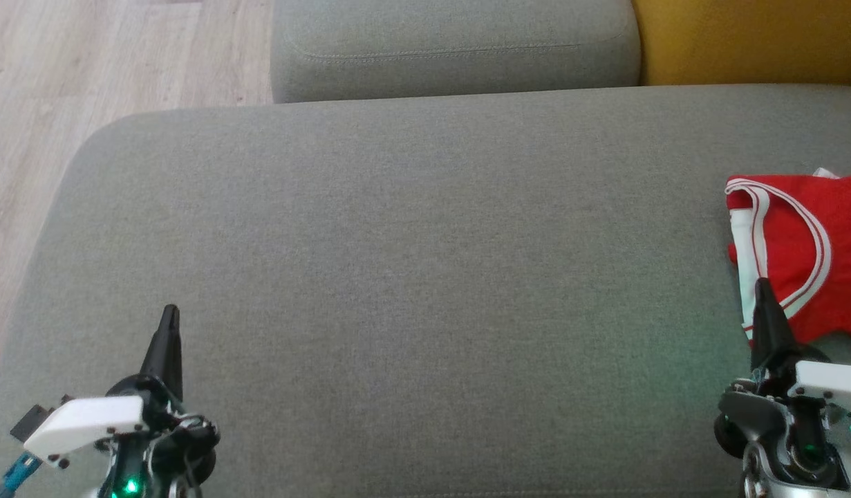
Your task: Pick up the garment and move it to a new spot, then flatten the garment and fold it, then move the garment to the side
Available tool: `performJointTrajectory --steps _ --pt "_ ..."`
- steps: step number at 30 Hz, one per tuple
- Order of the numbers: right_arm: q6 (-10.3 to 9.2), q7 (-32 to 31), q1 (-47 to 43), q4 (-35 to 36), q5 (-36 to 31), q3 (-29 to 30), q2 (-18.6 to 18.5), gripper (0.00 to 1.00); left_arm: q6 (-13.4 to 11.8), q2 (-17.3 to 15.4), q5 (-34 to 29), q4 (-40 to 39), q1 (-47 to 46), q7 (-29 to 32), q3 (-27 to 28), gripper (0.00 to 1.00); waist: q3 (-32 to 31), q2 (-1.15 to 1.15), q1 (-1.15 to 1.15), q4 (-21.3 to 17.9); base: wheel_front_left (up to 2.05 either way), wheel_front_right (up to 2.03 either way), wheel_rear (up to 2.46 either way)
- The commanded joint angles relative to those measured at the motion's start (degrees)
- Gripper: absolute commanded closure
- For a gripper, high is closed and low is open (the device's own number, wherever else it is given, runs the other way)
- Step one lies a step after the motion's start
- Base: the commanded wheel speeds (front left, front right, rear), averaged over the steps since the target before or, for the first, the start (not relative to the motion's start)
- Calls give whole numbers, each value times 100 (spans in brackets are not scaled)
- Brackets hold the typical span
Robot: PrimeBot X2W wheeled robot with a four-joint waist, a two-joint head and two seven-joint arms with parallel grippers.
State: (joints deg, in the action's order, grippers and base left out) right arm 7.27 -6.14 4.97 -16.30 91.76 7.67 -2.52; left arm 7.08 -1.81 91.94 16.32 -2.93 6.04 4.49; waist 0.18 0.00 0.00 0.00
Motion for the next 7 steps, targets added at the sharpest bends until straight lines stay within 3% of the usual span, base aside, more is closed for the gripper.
performJointTrajectory --steps 1,7 --pt "22 -35 122 227 41 -116 -36 100 41 -107 24 -227 -326 44 202 100 0 0 0 0 0 0 0" --pt "22 -35 122 227 41 -116 -36 100 41 -107 24 -227 -326 44 202 100 0 0 0 0 0 0 0"
